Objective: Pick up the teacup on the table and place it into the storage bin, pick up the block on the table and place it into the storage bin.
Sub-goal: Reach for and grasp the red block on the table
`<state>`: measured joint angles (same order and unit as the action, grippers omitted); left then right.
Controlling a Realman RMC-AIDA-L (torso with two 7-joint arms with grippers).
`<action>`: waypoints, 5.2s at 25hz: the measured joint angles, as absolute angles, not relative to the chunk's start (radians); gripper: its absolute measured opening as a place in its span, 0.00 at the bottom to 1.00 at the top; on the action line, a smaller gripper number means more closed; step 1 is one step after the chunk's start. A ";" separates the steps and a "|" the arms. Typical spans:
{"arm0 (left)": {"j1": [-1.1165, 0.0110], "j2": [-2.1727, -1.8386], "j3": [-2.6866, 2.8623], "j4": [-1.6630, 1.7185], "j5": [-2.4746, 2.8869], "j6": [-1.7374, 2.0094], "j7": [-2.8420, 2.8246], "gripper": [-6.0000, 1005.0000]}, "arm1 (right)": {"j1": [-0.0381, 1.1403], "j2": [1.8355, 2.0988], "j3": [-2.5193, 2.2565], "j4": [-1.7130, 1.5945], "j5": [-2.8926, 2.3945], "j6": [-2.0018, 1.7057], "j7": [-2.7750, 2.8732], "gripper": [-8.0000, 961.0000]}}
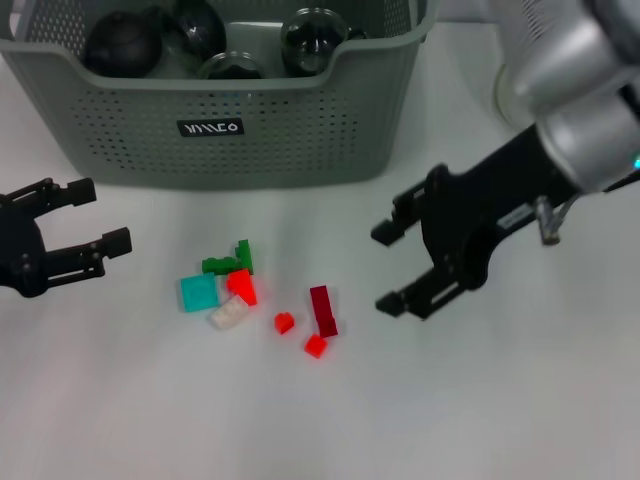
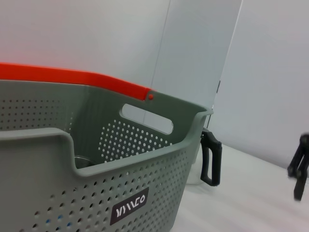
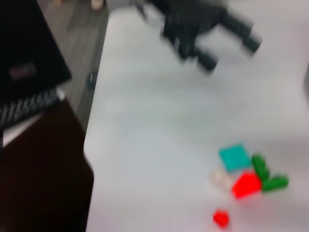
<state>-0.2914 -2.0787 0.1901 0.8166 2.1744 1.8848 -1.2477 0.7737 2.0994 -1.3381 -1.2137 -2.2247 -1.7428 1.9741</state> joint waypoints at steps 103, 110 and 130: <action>-0.276 -2.088 0.187 0.799 2.177 1.889 -1.252 0.86 | 0.848 2.110 -1.943 -0.910 -2.177 -1.081 1.991 0.88; -0.274 -2.088 0.187 0.799 2.177 1.888 -1.252 0.86 | 0.840 2.109 -1.939 -0.920 -2.174 -1.086 1.989 0.87; -0.264 -2.090 0.187 0.799 2.177 1.888 -1.252 0.86 | 0.844 2.114 -1.947 -0.903 -2.174 -1.083 1.970 0.87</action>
<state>-0.2637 -2.0904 0.1871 0.7992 2.1766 1.8885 -1.2517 0.8443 2.1138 -1.9469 -0.9026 -2.1737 -1.0829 1.9702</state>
